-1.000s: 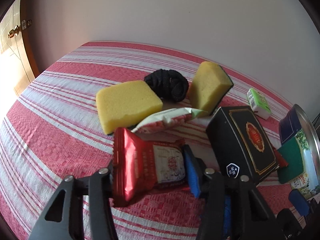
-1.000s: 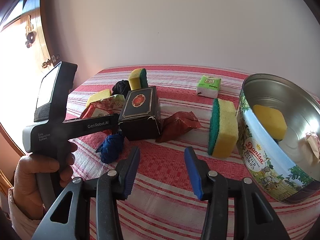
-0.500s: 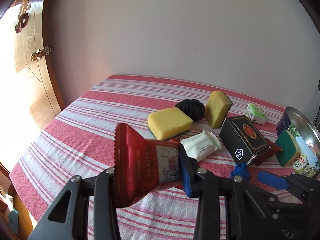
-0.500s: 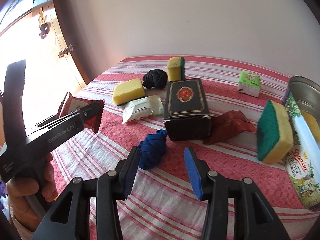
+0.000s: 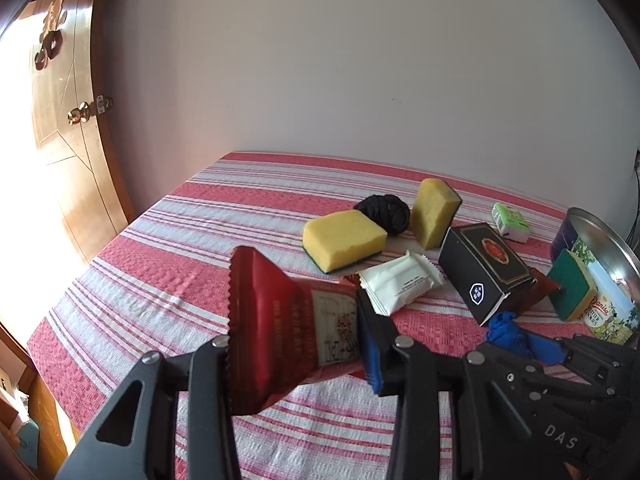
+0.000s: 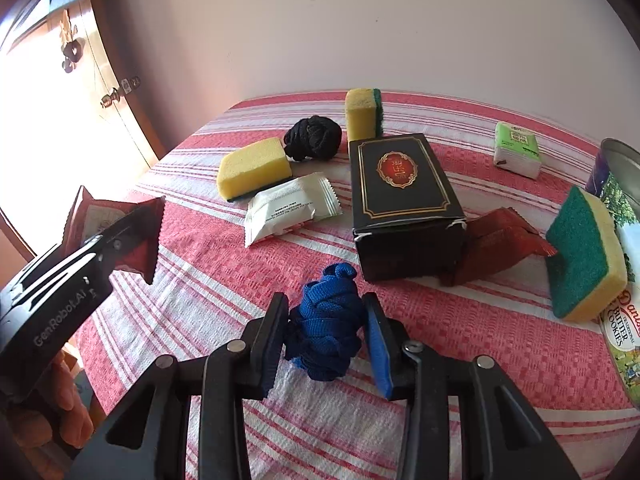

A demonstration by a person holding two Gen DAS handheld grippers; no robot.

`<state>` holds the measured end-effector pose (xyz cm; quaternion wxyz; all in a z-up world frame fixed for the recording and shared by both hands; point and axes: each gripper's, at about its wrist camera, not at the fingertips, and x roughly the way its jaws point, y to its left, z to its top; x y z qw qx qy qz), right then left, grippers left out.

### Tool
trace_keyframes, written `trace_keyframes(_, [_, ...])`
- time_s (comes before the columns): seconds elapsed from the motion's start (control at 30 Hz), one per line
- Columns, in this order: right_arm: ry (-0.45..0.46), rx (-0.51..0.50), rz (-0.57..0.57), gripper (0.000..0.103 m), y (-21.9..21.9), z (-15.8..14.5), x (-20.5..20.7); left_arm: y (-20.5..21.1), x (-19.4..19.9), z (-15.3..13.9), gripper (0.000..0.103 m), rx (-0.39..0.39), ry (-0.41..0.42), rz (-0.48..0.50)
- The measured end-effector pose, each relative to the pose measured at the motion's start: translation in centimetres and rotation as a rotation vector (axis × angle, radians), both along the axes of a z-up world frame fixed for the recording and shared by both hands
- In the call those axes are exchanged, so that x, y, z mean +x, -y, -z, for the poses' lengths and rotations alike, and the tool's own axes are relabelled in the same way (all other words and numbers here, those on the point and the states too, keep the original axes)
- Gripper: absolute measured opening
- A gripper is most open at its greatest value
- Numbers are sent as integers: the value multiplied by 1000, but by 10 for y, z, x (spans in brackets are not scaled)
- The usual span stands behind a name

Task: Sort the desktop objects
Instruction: 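Grasp the red snack packet with left tool while right tool grasps the blue cloth, then carry the red packet in left tool while right tool carries the blue cloth over the tin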

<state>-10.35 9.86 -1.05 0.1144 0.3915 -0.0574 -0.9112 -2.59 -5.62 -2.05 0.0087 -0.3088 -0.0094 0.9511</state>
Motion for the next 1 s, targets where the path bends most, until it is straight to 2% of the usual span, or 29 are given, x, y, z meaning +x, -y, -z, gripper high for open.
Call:
trace_keyframes(0.33, [-137,9,94,41,-47,-36,52,-51,15,-12,39,60,-22,200])
trace_keyframes(0.53, [-206,41,180,41,-78,-50,76,-79,28,-24,39,48,-47,276])
trace_keyframes(1.0, [-217,50,362,41,-153,-49,104,-165,50,-40,39,-2,-85,470])
